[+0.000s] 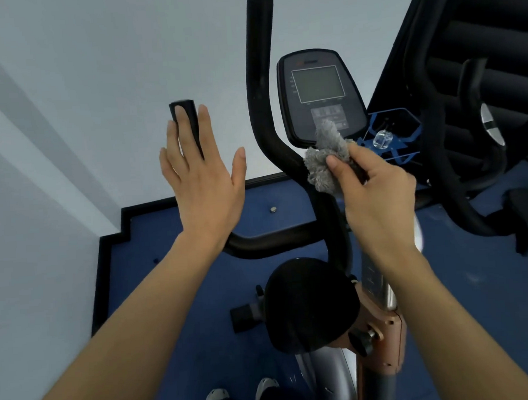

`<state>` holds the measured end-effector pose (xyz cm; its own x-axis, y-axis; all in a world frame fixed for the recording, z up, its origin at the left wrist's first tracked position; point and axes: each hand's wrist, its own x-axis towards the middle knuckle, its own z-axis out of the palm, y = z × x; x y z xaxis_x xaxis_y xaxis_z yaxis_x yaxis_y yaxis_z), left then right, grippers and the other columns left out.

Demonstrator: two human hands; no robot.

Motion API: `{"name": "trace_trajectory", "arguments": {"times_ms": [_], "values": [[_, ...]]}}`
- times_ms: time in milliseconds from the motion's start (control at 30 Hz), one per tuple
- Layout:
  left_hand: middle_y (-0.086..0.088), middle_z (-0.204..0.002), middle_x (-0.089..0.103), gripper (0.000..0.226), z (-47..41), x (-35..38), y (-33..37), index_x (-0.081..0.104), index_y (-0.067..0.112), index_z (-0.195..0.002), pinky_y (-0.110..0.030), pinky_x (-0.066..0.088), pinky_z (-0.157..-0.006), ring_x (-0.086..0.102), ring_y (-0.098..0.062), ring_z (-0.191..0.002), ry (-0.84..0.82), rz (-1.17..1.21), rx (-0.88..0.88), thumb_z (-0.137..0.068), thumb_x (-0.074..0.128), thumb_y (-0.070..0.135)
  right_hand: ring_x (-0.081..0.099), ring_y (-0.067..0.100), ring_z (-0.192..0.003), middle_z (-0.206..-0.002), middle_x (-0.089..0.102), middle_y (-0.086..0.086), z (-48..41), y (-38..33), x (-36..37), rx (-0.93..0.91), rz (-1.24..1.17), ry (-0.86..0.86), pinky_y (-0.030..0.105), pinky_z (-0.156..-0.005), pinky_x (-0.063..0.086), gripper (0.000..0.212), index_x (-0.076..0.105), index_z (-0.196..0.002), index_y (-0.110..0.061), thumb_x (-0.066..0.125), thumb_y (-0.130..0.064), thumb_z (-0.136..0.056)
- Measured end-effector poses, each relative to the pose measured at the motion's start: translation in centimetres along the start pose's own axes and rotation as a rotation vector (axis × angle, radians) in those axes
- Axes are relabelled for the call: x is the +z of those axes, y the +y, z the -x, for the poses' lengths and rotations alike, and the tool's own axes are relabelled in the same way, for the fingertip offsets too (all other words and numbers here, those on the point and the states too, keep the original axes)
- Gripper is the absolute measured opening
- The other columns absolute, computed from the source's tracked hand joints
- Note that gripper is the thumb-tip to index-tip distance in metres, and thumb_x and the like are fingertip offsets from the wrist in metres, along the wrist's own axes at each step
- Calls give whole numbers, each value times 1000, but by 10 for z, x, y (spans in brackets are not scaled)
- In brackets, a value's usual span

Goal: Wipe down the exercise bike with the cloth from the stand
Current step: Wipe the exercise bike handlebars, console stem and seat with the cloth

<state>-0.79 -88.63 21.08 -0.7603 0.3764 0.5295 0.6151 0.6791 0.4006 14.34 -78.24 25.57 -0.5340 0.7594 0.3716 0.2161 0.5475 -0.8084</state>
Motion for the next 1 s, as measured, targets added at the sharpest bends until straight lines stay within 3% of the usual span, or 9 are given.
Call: {"name": "trace_trajectory", "arguments": {"times_ms": [100, 233, 300, 433, 567, 733, 800, 867, 1000], "values": [[-12, -157, 5, 65, -1, 1, 0, 7, 15, -149, -47, 7, -114, 5, -28, -143, -8, -3, -1, -96, 28, 46, 63, 15, -73, -77, 70, 3, -10, 1, 10, -58, 60, -28, 26, -70, 51, 15, 66, -97, -11, 57, -20, -90], [-12, -157, 5, 65, -1, 1, 0, 6, 15, -149, -48, 8, -114, 4, -28, -143, -12, -15, -2, -96, 28, 47, 60, -2, -77, -80, 67, -11, -11, 4, 26, -59, 84, -141, 8, -71, 46, 20, 66, -107, -20, 59, -17, -88], [-13, -156, 4, 65, -1, 1, 0, 6, 15, -149, -48, 8, -114, 4, -29, -143, -20, -21, -2, -96, 28, 47, 61, 0, -80, -85, 68, -11, -7, 8, 29, -63, 123, -137, 14, -76, 49, 23, 66, -109, -21, 61, -14, -87], [-13, -156, 4, 65, -1, 1, 0, 6, 15, -149, -48, 7, -114, 5, -29, -143, -26, -17, -2, -96, 27, 47, 61, 3, -84, -92, 69, -7, 8, 11, 23, -123, 207, -46, 7, -82, 42, 26, 68, -108, -15, 64, -6, -84], [-13, -156, 7, 64, -2, 2, 0, 8, 15, -149, -48, 10, -114, 7, -30, -143, -11, -5, -16, -96, 28, 46, 55, 8, -61, -72, 66, -1, -5, 4, 30, -113, 251, -34, 11, -61, 40, 11, 69, -91, -11, 58, -12, -88], [-12, -156, 4, 65, -4, 1, 0, 6, 16, -149, -48, 6, -115, 3, -29, -143, -27, 14, -15, -95, 29, 46, 53, -4, -56, -67, 61, -6, -4, 1, 31, -144, 232, -84, 3, -57, 41, 14, 68, -96, -8, 56, -9, -89], [-13, -156, 3, 66, -3, 0, 0, 4, 17, -148, -48, 2, -114, 1, -29, -143, -35, 20, -9, -95, 28, 47, 56, 7, -59, -70, 68, 4, 6, 4, 25, -209, 335, -33, 21, -60, 52, 12, 68, -95, -7, 60, -6, -86], [-13, -156, 4, 65, -6, -2, 1, 5, 18, -148, -50, -1, -112, 1, -31, -143, -15, 25, -22, -94, 28, 46, 60, 16, -63, -73, 69, 5, 4, 6, 22, -158, 351, -51, 18, -60, 49, 11, 68, -94, -10, 59, -10, -87], [-14, -156, 5, 63, -36, -8, 2, 11, 16, -148, -51, 0, -112, 2, -31, -143, 48, 47, -42, -95, 31, 43, 62, 11, -76, -87, 71, -1, -15, -4, 26, -105, 206, -19, 14, -70, 44, 18, 68, -104, -12, 56, -15, -90]]}}
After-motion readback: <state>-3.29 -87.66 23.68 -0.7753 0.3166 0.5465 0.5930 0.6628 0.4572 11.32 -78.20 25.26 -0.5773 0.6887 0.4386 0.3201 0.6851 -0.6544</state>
